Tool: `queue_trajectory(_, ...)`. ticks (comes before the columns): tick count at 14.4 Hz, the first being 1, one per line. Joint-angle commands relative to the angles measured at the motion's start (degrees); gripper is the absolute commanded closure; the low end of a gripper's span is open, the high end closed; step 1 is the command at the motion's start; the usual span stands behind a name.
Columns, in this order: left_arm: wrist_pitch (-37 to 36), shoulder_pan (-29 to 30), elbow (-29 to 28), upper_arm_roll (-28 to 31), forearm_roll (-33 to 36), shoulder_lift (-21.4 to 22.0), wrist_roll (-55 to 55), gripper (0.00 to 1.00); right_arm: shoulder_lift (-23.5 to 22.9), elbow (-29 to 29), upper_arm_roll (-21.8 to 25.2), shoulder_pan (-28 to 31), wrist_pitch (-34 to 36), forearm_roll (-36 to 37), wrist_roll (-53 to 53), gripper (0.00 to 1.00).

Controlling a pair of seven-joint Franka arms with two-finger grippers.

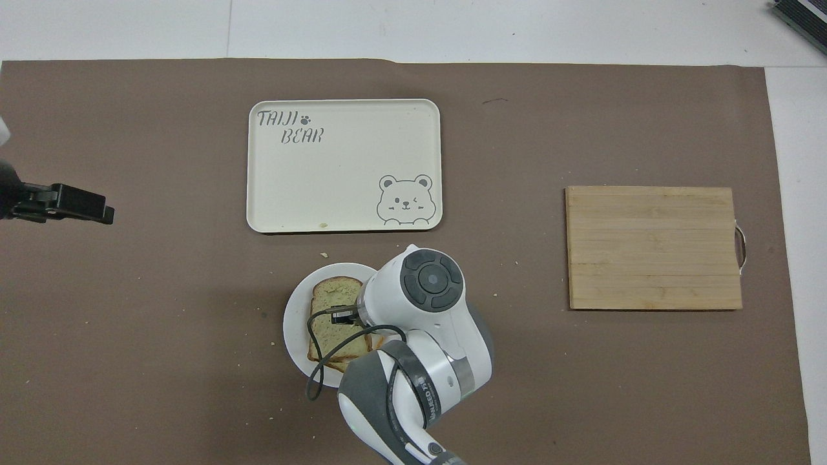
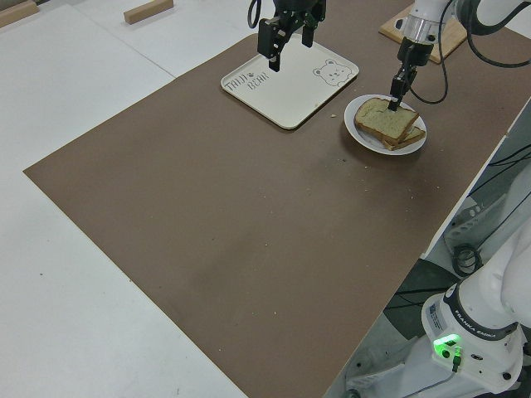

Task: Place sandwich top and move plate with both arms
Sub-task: 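Lay the bread on the egg toast and open the right gripper, then withdraw the right gripper while the left gripper reaches the plate rim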

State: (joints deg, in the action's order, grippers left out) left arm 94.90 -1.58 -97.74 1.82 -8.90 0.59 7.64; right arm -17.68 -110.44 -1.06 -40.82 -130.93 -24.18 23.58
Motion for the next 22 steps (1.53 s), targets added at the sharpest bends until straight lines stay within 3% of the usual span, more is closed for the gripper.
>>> queue_trajectory(1,4.0,2.3,-6.7,-0.3,-5.8,2.7,4.9,0.00,1.1,-0.6,0.4,2.6,-0.2,-0.4,0.2,0.00)
queue_trajectory(4,7.7,1.8,-12.4,-0.3,-10.4,2.7,10.9,0.00,5.0,-0.5,0.9,9.5,2.1,4.6,-0.3,0.00)
queue_trajectory(8,12.8,-0.5,-21.3,-0.5,-15.7,2.6,16.1,0.00,10.7,2.2,0.7,19.5,13.4,14.8,-0.6,0.00)
queue_trajectory(11,19.8,-2.4,-29.5,-0.5,-22.1,2.0,23.5,0.00,13.6,2.9,1.0,23.0,17.1,19.9,-0.8,0.00)
queue_trajectory(16,34.0,-8.5,-42.7,-0.6,-35.6,2.5,31.3,0.00,20.0,7.3,1.3,31.9,26.3,20.6,-3.8,0.00)
queue_trajectory(19,34.3,-9.0,-47.4,-0.6,-43.3,2.7,36.7,0.00,22.3,9.4,1.8,35.4,27.7,21.1,-4.3,0.00)
queue_trajectory(22,34.3,-11.3,-49.7,-0.6,-45.1,3.2,37.9,0.29,22.3,14.9,1.8,37.0,33.9,25.6,-5.5,0.00)
